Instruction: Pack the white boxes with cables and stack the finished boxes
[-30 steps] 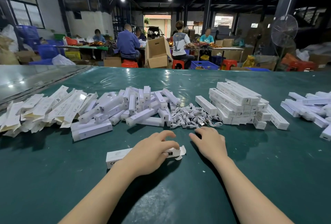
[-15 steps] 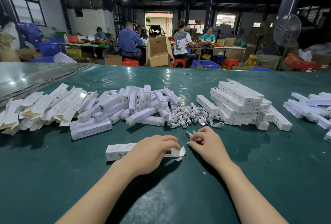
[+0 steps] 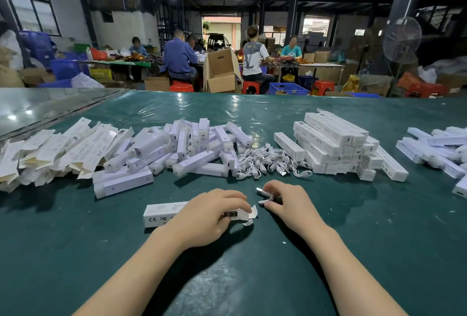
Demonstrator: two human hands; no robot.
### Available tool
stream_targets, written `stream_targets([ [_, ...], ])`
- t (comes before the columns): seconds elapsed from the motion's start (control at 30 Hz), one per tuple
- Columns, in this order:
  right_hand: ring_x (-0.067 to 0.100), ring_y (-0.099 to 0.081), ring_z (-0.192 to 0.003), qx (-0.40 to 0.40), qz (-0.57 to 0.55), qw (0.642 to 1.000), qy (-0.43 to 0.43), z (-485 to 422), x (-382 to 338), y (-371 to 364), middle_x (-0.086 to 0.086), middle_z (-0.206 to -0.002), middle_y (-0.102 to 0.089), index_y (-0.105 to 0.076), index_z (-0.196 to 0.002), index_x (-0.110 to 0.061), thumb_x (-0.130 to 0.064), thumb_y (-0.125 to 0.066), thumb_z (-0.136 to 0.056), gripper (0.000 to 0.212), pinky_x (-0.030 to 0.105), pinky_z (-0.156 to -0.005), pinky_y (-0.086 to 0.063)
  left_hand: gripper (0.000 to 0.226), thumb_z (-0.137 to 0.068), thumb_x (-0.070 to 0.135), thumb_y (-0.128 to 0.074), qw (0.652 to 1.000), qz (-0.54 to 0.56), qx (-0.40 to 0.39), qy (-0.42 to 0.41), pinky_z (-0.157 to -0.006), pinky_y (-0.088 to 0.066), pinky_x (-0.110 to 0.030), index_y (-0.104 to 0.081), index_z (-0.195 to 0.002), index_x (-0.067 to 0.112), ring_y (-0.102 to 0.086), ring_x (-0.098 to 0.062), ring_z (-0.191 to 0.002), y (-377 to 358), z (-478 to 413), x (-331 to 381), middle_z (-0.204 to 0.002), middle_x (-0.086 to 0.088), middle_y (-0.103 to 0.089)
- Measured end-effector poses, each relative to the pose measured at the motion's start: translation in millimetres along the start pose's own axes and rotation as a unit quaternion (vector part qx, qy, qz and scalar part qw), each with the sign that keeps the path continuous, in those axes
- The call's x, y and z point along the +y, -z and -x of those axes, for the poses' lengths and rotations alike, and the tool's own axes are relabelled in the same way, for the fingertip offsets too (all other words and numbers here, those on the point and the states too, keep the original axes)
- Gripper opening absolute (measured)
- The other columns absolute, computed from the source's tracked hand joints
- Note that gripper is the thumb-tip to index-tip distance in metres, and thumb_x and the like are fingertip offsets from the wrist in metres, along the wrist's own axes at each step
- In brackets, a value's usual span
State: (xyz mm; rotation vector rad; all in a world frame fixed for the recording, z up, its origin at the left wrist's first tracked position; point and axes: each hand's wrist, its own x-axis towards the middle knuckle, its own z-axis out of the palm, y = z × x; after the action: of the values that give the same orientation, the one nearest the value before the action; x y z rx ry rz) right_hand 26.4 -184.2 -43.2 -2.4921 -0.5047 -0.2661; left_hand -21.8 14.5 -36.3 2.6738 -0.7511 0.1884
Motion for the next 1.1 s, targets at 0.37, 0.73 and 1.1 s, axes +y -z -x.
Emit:
stream_targets([
  [0.37, 0.008, -0.052, -0.056, 0.015, -0.27, 0.962, -0.027, 3.8, -17.3, -1.6, -0.002, -0.063, -0.062, -0.052, -0.061, -0.021, -0.007, -0.077, -0.069, 0.03, 0.019, -0.06, -0.043, 0.037, -0.091, 0.007, -0.048, 0.999, 0.014, 0.05, 0.009, -0.095, -0.038, -0.027, -0.064, -0.112, 0.033, -0.049, -0.011, -0.115, -4.6, -1.8, 1.7, -0.129, 0.017, -0.054],
  [0.73, 0.005, -0.049, -0.061, -0.051, -0.162, 0.985, 0.03, 4.6, -23.7, -10.6, -0.008, -0.067, -0.059, -0.067, -0.079, -0.016, -0.01, -0.066, -0.081, 0.006, 0.016, -0.063, -0.038, 0.038, -0.085, 0.011, -0.057, 0.995, 0.053, 0.076, 0.045, -0.094, -0.041, -0.032, -0.051, -0.115, 0.033, -0.052, -0.012, -0.113, -6.1, -1.0, 0.8, -0.136, 0.023, -0.041],
  [1.1, -0.01, -0.053, -0.057, -0.015, -0.156, 0.987, 0.028, 4.8, -25.7, -12.3, -0.007, -0.07, -0.062, -0.076, -0.086, -0.007, 0.0, -0.068, -0.077, 0.014, 0.006, -0.06, -0.036, 0.051, -0.078, 0.016, -0.064, 0.99, 0.078, 0.087, 0.079, -0.09, -0.039, -0.019, -0.04, -0.12, 0.033, -0.052, -0.003, -0.11, -5.6, -2.6, -1.3, -0.121, 0.017, -0.055],
])
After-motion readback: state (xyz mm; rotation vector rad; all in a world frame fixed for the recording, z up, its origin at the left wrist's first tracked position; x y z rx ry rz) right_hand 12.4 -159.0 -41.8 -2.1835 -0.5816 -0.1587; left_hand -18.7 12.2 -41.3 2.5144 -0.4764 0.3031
